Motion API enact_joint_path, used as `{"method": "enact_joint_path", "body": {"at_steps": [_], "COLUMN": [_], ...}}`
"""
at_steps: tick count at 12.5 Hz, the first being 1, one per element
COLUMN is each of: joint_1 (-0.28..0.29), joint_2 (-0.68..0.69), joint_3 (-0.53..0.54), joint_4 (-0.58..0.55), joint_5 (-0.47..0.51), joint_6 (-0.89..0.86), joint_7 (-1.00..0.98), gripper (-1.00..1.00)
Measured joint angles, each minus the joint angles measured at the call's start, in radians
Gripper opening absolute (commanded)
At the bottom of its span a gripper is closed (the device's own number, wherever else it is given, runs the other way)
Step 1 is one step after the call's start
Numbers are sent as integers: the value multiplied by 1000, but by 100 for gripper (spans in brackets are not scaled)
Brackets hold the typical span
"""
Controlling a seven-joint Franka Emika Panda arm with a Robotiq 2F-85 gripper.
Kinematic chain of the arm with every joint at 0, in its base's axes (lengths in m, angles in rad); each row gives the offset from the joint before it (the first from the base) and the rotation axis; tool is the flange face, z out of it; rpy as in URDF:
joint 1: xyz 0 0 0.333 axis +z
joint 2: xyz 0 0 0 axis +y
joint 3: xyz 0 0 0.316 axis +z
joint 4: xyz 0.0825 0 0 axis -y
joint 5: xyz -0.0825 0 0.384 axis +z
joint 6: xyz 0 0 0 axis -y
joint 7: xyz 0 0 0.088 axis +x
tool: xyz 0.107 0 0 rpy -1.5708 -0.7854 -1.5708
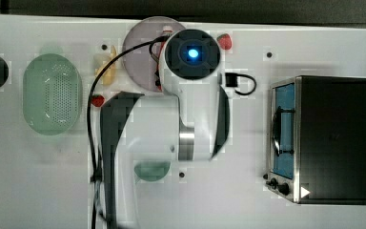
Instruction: Pick ketchup from plate and place it on table.
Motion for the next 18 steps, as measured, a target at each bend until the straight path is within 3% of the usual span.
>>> {"method": "enact_joint_path", "body": {"at_steps": [4,9,13,18], "joint_1": [21,27,34,47], "joint_2": [159,332,494,631], "joint_3": [10,22,14,2], "joint_4": [-10,36,170,317], "joint_5": [0,4,0,-51], "joint_6": [173,305,311,313], "joint_7": [-48,-332,-563,-652], "gripper": [100,100,100,100]}}
